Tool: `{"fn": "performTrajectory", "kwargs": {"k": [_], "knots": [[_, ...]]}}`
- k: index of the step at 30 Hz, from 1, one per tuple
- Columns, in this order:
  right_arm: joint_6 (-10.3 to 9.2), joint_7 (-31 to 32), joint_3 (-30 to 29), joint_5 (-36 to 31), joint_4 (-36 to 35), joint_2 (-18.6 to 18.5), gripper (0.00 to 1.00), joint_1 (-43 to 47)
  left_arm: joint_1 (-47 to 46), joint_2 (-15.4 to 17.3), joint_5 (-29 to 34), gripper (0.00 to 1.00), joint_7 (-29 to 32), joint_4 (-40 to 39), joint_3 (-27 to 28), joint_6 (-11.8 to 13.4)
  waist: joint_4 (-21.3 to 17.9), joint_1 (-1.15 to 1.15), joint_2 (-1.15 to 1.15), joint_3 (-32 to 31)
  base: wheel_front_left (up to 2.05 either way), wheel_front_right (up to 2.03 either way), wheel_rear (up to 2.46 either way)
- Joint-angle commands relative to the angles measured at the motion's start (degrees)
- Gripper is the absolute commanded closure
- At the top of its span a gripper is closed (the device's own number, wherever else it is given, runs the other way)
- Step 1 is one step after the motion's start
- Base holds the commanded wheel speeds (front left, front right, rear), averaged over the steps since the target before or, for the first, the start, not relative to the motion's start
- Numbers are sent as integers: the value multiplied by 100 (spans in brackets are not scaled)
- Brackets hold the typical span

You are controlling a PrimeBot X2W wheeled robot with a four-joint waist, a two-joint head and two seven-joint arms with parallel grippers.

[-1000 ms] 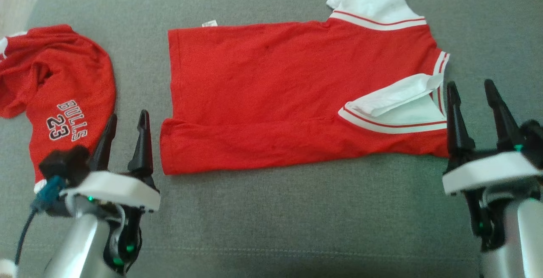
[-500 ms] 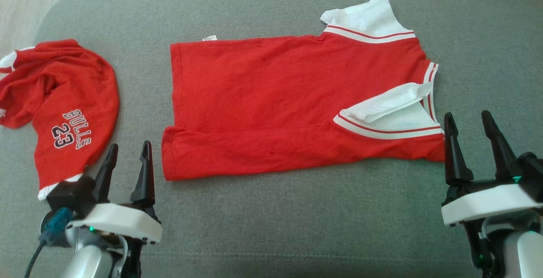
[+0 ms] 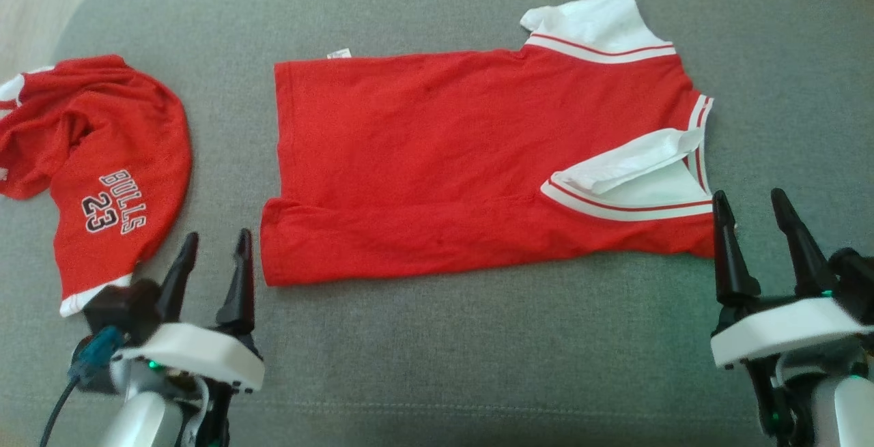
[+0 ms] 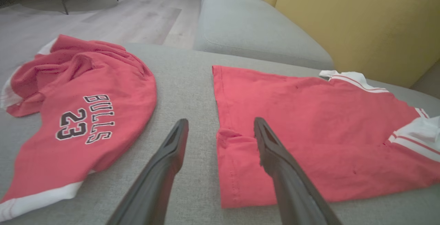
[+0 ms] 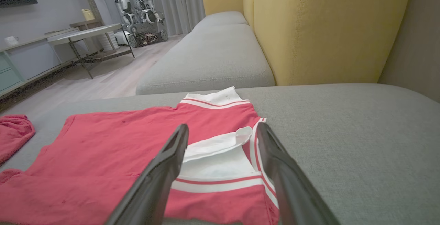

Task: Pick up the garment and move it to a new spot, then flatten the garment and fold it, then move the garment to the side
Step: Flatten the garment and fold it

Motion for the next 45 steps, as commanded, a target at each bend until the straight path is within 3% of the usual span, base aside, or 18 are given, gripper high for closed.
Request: {"fn": "performTrajectory", "kwargs": {"k": [1, 7, 14, 25, 26, 27, 28, 38, 45], "knots": [[-5, 31, 96, 23, -155, -28, 0, -264, -357, 138, -27, 0, 40, -138, 168, -34, 14, 0, 0, 66, 0, 0, 0], [-5, 240, 52, -23, 358, -215, 0, -822, -792, 79, -257, 0, 478, 299, -8, -333, 12, 0, 0, 363, 0, 0, 0], [-5, 1010, -182, 68, 1137, -357, 0, -1228, -1160, -92, -716, 0, 971, 1133, -134, -750, 42, 0, 0, 754, 0, 0, 0], [-5, 2163, -332, 398, 1400, -267, 0, -1346, -1599, -311, -1206, 0, 1527, 2187, -250, -1187, 12, 0, 0, 992, 0, 0, 0], [-5, 2252, -345, 469, 1400, -250, 36, -1333, -1613, -315, -1221, 58, 1548, 2211, -276, -1227, 6, 0, 0, 990, 0, 0, 0], [-5, 2312, -346, 525, 1387, -242, 65, -1328, -1617, -323, -1242, 100, 1570, 2224, -302, -1263, 1, 0, 0, 986, 0, 0, 0], [-5, 2339, -345, 548, 1363, -241, 100, -1321, -1618, -318, -1245, 100, 1591, 2231, -331, -1290, -1, 0, 0, 978, 0, 0, 0], [-5, 2264, -602, 761, 926, -122, 100, -949, -1545, -183, -1135, 100, 1248, 1799, -293, -1225, 38, 0, 0, 862, 0, 0, 0], [-5, 2142, -668, 905, 435, -42, 100, -312, -1209, -26, -1266, 100, 1365, 1364, -197, -1111, -27, 0, 0, 644, 0, 0, 0]]}}
